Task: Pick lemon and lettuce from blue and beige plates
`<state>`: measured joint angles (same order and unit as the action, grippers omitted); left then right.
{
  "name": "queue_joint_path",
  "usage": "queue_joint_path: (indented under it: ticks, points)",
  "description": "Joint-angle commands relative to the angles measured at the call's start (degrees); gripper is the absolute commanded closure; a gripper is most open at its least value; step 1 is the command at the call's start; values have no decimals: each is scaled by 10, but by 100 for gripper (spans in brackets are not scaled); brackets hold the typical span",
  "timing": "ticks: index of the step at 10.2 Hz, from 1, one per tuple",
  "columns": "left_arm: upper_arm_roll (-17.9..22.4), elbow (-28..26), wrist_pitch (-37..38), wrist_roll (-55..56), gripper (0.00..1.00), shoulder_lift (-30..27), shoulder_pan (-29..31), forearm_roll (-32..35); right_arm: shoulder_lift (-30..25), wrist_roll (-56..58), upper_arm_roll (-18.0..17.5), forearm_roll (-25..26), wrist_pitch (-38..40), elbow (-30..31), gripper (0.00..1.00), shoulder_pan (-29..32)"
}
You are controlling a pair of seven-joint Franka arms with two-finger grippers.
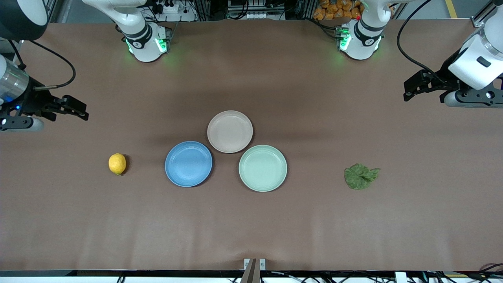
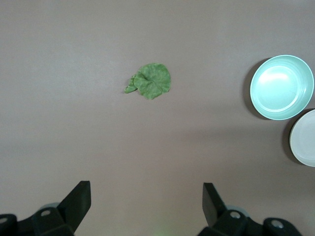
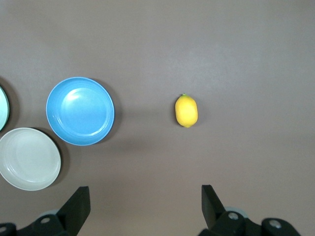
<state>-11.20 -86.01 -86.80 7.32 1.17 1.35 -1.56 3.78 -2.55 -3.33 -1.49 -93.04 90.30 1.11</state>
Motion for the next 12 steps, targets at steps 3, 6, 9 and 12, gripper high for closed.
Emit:
queue_joint_path:
  ticks: [3, 6, 9, 12]
  points:
    - [-1, 8, 10, -13, 0, 1, 4, -13, 32, -11, 4, 4, 15, -83, 0, 28]
    - [-1, 8, 10, -14, 0, 1, 4, -11, 31, 20, 3, -5, 9, -104, 0, 41]
    - [-2, 9, 10, -20, 0, 1, 4, -6, 29, 21, 3, 3, 14, -122, 0, 46]
    - [0, 9, 10, -67, 0, 1, 4, -5, 26, 25, -1, 38, 59, -121, 0, 42]
